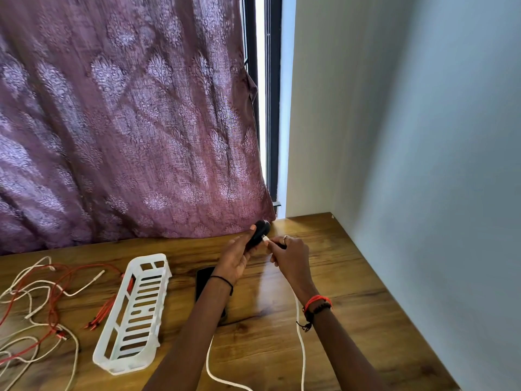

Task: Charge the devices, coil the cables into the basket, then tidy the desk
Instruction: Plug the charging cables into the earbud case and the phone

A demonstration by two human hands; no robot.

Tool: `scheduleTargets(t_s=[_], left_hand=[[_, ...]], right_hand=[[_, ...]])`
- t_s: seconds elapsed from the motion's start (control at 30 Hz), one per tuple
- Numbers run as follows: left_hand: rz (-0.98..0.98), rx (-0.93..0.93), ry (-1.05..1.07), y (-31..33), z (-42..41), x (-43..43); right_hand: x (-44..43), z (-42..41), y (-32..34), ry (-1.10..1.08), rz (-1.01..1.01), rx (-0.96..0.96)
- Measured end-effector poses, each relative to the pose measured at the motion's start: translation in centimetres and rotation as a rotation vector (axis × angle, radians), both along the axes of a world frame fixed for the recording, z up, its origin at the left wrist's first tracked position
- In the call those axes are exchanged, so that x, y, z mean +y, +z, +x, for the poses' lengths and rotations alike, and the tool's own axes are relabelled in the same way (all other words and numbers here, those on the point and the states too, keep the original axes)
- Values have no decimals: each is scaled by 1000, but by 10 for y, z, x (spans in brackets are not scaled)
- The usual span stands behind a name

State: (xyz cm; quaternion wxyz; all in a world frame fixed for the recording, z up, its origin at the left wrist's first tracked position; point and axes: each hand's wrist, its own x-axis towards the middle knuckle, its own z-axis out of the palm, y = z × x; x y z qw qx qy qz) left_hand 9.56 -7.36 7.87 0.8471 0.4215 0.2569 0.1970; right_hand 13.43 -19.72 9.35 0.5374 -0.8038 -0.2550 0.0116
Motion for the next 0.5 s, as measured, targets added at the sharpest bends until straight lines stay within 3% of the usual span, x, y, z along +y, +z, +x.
scheduleTargets(t_s=[0.2, 0.5], left_hand=[[32, -8, -1, 0, -1, -1], [318, 36, 54, 5, -5, -8]], right_hand=[[-3, 0, 3, -2, -22, -7], [-3, -1, 3, -16, -36, -28]])
